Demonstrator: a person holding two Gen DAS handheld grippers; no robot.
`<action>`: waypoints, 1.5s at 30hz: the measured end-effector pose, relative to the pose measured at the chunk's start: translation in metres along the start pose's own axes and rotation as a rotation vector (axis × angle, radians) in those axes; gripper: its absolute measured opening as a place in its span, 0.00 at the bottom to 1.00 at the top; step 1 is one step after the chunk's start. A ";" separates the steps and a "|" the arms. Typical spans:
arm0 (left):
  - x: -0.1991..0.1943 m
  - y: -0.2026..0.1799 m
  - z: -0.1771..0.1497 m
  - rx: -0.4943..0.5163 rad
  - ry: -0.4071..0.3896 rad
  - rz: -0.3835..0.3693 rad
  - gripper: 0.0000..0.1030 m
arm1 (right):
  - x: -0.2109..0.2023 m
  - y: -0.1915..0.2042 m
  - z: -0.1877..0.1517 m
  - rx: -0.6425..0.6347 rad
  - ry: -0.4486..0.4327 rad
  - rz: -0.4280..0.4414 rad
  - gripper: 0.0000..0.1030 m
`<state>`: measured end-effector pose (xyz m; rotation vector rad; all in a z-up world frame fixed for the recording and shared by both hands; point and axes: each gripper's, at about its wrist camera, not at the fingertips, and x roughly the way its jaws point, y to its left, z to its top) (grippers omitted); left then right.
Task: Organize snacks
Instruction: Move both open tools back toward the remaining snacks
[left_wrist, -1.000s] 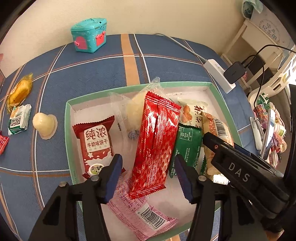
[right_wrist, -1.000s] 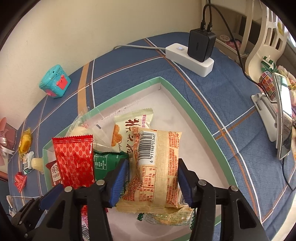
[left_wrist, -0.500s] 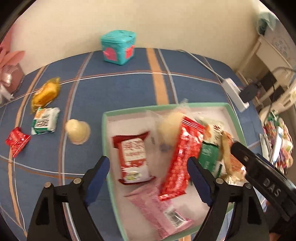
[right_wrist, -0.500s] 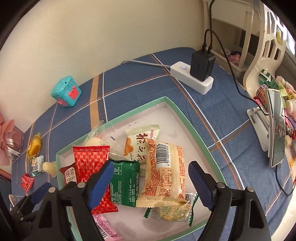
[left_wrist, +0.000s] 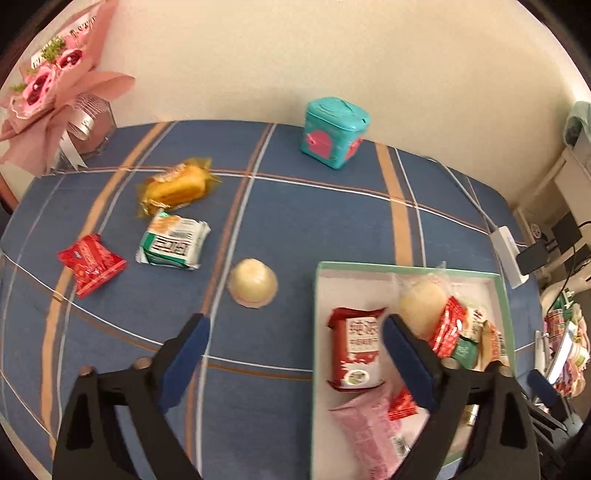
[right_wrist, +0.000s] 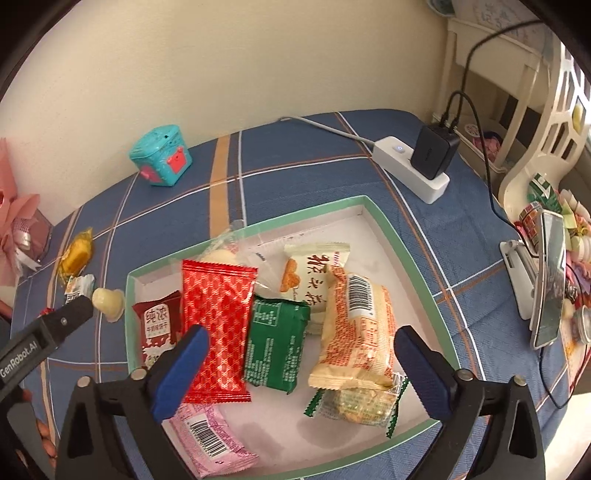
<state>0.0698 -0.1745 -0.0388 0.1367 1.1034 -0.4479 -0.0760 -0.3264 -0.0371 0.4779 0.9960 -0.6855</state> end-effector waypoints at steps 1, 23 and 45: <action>-0.001 0.002 0.000 0.003 -0.008 0.006 0.98 | -0.001 0.003 0.000 -0.009 -0.006 0.001 1.00; -0.018 0.087 0.011 -0.051 -0.110 0.132 0.98 | -0.002 0.073 -0.015 -0.163 -0.030 0.189 1.00; -0.021 0.206 0.015 -0.265 -0.091 0.174 0.97 | 0.017 0.186 -0.025 -0.265 0.036 0.378 1.00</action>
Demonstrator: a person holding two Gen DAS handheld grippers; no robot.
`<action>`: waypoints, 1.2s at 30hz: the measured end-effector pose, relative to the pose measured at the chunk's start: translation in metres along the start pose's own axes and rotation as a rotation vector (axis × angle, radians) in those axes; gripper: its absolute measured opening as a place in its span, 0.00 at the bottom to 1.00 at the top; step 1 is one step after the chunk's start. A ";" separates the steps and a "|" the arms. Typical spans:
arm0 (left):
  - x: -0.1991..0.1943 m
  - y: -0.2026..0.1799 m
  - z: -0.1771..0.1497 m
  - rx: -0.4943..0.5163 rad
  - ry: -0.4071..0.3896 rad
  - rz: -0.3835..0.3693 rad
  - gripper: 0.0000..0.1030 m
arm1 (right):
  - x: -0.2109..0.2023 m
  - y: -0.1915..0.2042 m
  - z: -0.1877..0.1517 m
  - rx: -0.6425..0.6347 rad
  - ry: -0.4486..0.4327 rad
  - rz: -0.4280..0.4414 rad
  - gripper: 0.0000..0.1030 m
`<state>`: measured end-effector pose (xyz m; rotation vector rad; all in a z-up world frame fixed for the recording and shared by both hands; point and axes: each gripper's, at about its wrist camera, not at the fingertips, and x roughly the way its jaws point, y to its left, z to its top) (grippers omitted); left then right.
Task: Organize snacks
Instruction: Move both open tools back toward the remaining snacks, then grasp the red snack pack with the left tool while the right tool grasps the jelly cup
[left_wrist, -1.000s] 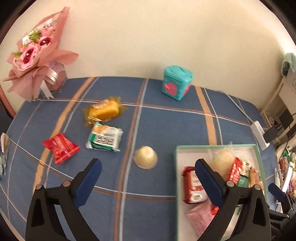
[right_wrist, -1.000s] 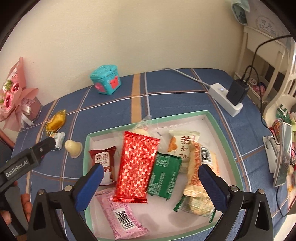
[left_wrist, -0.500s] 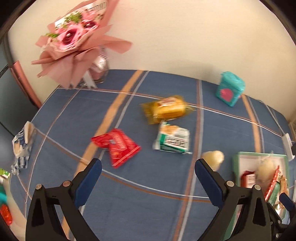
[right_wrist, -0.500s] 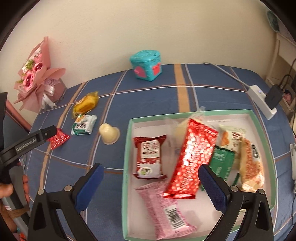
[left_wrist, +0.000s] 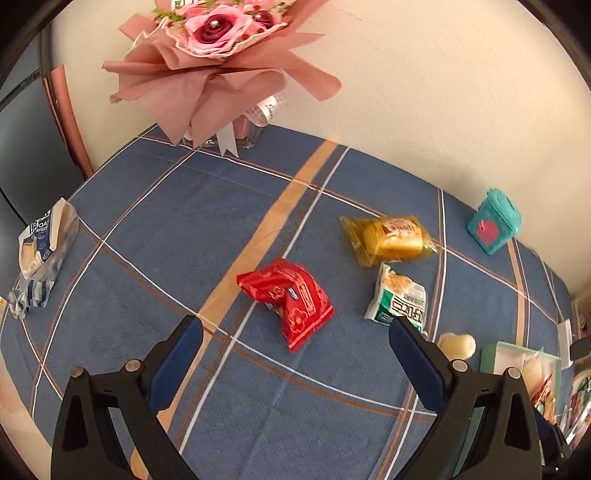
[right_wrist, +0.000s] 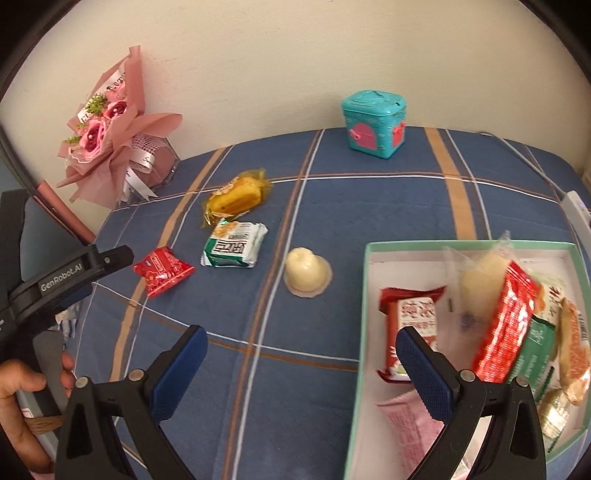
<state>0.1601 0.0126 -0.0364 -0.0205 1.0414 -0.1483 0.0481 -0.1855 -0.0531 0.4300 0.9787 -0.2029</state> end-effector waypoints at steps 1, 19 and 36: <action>0.001 0.001 0.002 0.001 -0.002 0.000 0.98 | 0.004 0.002 0.002 -0.002 0.012 0.003 1.00; 0.046 -0.009 0.021 -0.021 0.040 -0.074 0.91 | 0.049 0.011 0.034 -0.024 0.028 -0.057 0.76; 0.091 -0.005 0.022 -0.046 0.095 -0.028 0.83 | 0.106 0.015 0.033 -0.069 0.108 -0.110 0.55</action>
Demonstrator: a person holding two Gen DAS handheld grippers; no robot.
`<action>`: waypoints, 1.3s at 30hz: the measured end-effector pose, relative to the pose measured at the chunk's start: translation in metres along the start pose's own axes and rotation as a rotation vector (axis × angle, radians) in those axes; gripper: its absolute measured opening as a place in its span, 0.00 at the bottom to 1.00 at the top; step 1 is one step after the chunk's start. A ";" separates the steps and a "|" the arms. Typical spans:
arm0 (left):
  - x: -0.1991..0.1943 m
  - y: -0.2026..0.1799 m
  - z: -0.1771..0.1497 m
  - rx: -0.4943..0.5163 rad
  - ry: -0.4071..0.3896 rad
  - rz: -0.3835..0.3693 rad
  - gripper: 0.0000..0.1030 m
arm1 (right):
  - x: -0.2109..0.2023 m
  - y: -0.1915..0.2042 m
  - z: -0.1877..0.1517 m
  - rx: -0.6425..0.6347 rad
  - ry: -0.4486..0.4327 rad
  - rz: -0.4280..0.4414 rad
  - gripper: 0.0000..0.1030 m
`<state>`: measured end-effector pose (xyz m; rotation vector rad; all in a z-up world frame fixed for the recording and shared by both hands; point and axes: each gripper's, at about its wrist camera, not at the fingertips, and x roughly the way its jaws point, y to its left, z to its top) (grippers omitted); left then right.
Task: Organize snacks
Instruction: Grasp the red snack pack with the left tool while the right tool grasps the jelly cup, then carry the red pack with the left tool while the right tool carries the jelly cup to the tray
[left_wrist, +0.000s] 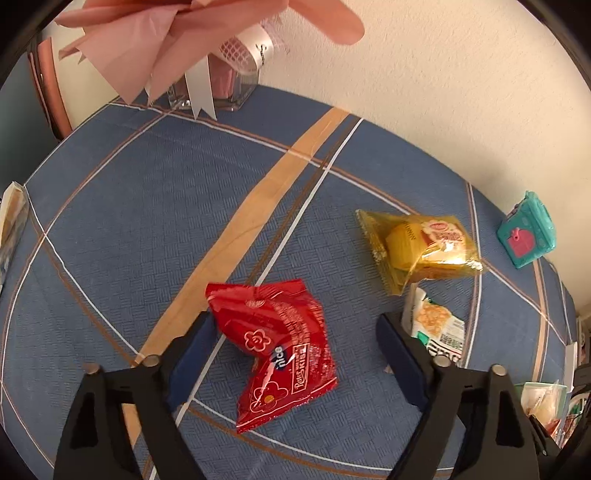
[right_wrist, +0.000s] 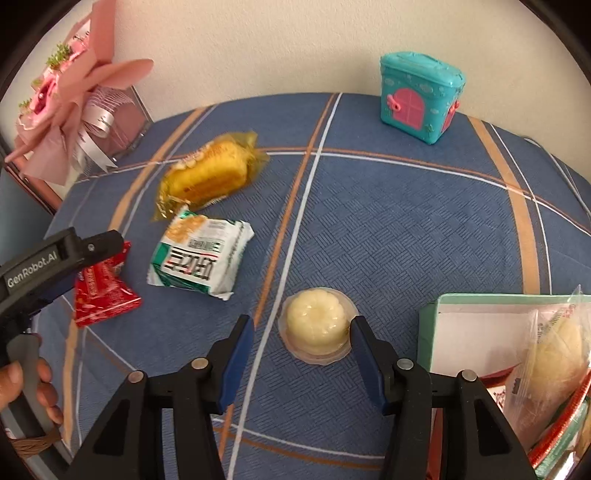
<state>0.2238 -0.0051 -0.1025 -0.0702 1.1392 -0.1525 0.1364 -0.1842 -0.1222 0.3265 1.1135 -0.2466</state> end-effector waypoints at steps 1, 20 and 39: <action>0.003 0.000 -0.001 0.000 0.005 0.003 0.83 | 0.001 0.000 0.001 -0.004 -0.004 -0.008 0.55; 0.000 0.003 0.000 -0.024 -0.002 -0.011 0.50 | -0.001 0.000 0.001 -0.021 0.002 -0.074 0.39; -0.050 -0.011 -0.017 0.009 -0.020 -0.059 0.50 | -0.063 -0.011 -0.004 0.018 -0.018 -0.065 0.39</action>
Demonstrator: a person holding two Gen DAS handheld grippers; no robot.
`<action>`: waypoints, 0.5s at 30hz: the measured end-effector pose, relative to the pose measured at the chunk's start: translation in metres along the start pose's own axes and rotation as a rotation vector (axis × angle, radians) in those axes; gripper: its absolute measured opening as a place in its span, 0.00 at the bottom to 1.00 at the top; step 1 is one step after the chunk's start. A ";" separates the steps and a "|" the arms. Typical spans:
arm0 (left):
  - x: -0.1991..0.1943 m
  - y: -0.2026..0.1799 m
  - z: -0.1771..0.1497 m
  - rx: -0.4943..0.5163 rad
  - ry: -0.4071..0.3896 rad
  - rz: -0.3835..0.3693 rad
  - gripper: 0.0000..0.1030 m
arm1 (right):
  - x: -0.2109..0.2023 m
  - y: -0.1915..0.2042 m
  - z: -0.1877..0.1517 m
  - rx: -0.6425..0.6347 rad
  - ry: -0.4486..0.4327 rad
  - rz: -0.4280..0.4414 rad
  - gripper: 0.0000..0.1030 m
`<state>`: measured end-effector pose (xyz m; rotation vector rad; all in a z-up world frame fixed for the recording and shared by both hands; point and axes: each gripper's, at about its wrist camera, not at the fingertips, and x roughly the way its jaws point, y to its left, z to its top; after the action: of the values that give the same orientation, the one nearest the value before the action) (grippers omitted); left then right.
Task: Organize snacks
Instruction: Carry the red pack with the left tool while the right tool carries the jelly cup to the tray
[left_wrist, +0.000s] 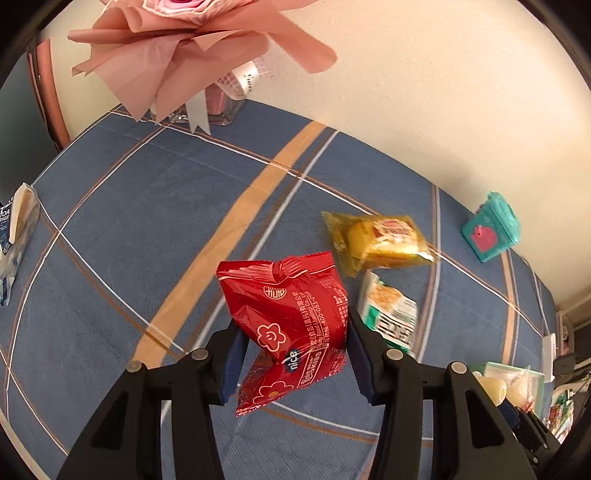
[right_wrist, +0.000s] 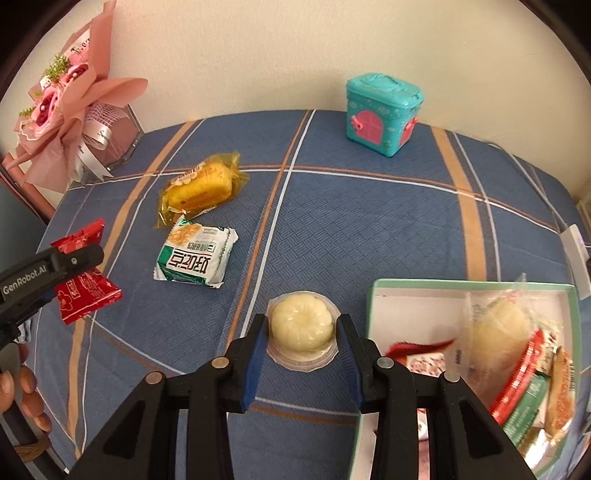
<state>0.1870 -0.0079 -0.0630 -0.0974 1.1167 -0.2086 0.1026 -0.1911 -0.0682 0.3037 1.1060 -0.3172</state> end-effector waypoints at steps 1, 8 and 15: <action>-0.002 -0.003 -0.002 0.005 0.002 -0.005 0.50 | -0.003 0.000 -0.001 0.001 -0.001 -0.001 0.39; -0.016 -0.019 -0.018 0.023 0.006 -0.045 0.50 | -0.026 -0.011 -0.011 0.018 -0.007 -0.006 0.39; -0.030 -0.034 -0.039 0.075 0.015 -0.056 0.50 | -0.045 -0.020 -0.030 0.041 -0.017 0.000 0.39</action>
<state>0.1355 -0.0339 -0.0477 -0.0608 1.1202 -0.3014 0.0519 -0.1929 -0.0411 0.3369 1.0842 -0.3420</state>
